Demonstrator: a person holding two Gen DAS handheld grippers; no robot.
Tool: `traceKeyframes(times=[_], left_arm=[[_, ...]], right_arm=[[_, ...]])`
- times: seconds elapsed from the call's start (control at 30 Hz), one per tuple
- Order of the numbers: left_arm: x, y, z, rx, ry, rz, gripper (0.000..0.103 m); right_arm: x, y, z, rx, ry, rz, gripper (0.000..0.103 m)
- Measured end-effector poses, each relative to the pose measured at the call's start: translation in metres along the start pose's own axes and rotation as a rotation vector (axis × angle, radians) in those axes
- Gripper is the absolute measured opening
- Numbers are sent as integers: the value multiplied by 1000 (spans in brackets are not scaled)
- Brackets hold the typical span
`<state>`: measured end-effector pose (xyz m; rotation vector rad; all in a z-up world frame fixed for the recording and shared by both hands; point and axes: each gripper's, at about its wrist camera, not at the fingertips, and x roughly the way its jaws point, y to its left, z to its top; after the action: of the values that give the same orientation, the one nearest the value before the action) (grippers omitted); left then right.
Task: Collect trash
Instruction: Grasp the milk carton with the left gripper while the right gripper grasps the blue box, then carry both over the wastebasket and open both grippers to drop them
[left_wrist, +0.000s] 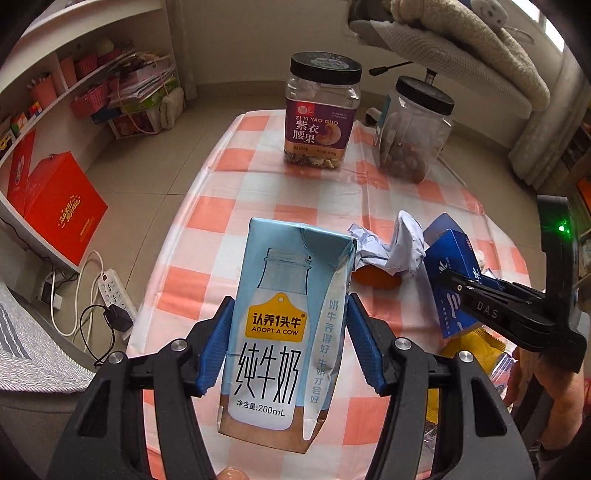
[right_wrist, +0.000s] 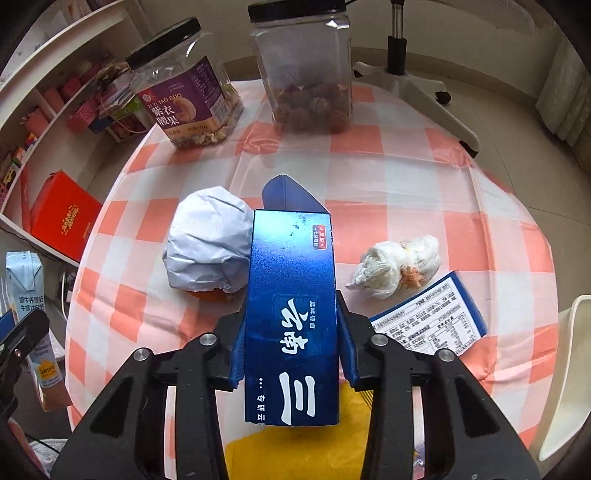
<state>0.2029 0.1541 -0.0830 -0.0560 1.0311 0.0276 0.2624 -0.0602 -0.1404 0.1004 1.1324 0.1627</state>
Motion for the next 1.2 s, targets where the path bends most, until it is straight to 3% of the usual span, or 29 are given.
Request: traceKeyframes(times=[0.63,0.97,1.2], left_arm=[[-52,-40,-4,-76,-259,-47,60],[-64,-93,-11,-42,-350,-89,60],[-63,-130,-14,-15,-359,-117,60]], right_arm=[[-120,-35,-18,-25,-332,42,38],[-158,-63,-41,-67,-508,-67,38],[-178,-95,-52,-44,-536,-118,38]])
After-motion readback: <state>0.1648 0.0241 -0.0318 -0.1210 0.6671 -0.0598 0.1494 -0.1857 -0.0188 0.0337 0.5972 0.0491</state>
